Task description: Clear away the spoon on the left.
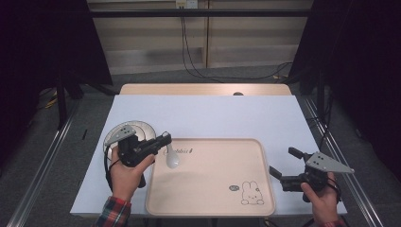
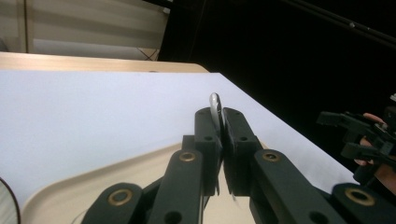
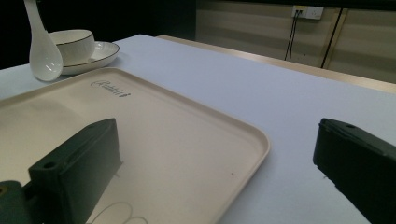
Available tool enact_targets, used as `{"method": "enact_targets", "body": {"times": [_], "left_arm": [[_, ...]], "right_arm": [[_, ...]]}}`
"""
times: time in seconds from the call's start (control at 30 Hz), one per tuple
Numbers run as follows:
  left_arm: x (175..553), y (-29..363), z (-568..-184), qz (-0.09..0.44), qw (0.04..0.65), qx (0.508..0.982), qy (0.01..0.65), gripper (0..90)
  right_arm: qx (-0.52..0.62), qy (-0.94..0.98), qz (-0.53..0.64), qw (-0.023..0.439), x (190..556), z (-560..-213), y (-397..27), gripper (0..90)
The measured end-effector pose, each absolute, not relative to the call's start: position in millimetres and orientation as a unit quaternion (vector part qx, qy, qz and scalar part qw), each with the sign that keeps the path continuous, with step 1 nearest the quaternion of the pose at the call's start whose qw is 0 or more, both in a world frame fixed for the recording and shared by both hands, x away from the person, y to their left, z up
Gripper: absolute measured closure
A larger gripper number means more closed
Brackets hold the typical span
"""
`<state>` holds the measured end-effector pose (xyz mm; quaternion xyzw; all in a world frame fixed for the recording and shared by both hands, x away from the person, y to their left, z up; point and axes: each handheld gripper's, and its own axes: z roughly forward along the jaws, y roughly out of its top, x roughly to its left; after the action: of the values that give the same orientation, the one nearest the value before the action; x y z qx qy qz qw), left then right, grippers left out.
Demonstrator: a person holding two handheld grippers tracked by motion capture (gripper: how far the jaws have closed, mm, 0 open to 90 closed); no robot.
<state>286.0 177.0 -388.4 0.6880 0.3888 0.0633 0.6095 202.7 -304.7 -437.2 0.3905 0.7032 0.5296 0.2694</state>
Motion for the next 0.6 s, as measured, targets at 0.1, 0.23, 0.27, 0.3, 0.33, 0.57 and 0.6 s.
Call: {"method": "enact_targets", "body": {"times": [0.1,0.23,0.27,0.3,0.33,0.57,0.6], "left_arm": [[284,175,-391,0.054,0.608,0.692,0.385,85.4],[281,172,-394,0.045,0.608,0.693,0.385,85.5],[280,172,-395,0.047,0.605,0.696,0.384,85.5],[280,172,-396,0.045,0.604,0.698,0.383,85.4],[279,171,-396,0.041,0.608,0.693,0.385,85.4],[273,169,-400,0.022,0.61,0.697,0.377,85.4],[273,169,-401,0.021,0.609,0.699,0.375,85.4]], "right_arm": [[0.389,0.704,0.53,0.268,203,-438,-305,0.2],[0.39,0.703,0.531,0.268,202,-438,-305,0.2],[0.389,0.704,0.53,0.269,202,-438,-305,0.2],[0.389,0.704,0.53,0.269,202,-438,-305,0.1],[0.391,0.703,0.53,0.268,202,-438,-305,0.1],[0.392,0.702,0.53,0.27,201,-437,-306,0.1],[0.392,0.702,0.531,0.269,201,-437,-306,0.2]]}}
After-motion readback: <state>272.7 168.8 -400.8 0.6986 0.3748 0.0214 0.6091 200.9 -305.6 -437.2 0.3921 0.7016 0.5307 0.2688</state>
